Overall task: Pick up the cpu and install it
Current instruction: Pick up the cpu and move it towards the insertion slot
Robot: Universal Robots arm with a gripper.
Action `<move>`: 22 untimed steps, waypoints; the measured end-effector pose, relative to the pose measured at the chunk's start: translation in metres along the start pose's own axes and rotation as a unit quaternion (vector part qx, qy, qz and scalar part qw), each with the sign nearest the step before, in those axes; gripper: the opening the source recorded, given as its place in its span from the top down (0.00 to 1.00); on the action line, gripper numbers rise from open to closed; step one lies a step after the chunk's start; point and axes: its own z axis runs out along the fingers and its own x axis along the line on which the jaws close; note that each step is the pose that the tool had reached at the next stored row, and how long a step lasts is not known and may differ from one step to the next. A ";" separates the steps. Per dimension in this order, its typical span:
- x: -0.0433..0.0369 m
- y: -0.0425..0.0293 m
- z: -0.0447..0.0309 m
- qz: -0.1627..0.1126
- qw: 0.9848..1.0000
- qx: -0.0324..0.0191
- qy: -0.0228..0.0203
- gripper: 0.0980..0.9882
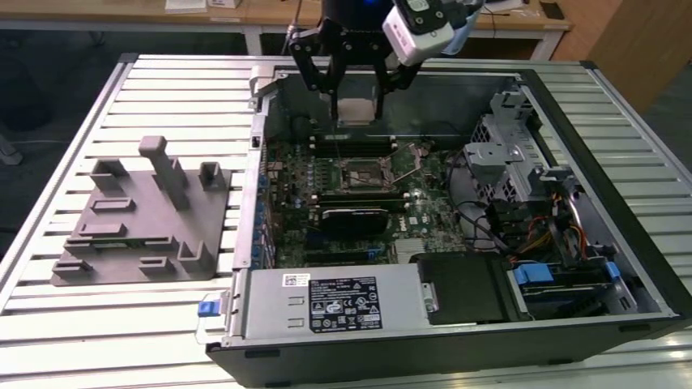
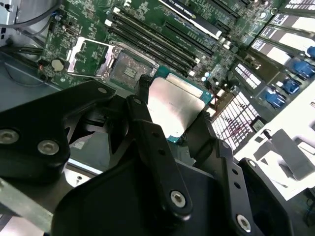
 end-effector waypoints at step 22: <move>0.0005 -0.0004 0.0297 0.000 1.000 0.000 0.000 0.50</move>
